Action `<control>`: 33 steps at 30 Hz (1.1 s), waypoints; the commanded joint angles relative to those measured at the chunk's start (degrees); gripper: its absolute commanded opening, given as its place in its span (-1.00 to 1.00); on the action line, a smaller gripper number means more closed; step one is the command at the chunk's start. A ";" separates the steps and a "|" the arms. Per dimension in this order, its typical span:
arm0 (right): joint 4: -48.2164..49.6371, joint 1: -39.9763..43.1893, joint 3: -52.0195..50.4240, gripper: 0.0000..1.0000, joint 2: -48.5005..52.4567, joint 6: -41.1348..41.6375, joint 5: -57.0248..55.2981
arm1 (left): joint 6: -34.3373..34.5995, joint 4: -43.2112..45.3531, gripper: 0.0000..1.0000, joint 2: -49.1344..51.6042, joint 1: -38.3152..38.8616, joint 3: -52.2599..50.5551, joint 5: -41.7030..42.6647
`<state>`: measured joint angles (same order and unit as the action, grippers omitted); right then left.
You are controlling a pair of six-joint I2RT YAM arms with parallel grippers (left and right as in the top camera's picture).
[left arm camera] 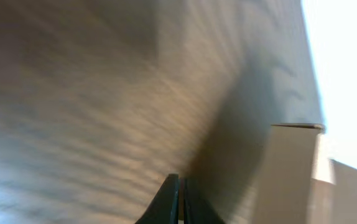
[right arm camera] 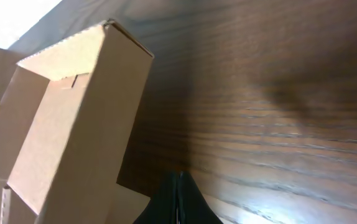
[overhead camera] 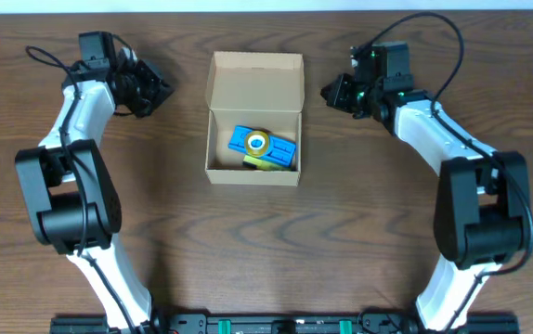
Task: Pack container
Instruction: 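Move both grippers to the box's lid flaps at the far side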
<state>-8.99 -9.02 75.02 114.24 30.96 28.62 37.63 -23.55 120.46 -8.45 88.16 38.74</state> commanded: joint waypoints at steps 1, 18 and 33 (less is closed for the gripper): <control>1.03 0.15 0.83 -0.97 2.01 4.48 3.13 | 3.54 1.70 -0.89 2.47 0.72 0.85 9.27; 10.54 -2.19 0.83 -0.97 9.20 10.95 6.69 | 7.80 9.46 -0.89 10.16 4.52 0.85 18.49; 25.90 -4.20 0.85 -0.97 10.88 10.51 9.81 | 7.82 17.97 -0.89 10.14 5.07 0.92 29.33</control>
<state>15.44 -12.73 75.07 124.44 41.89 36.80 45.23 -7.16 129.93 -3.42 88.16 63.18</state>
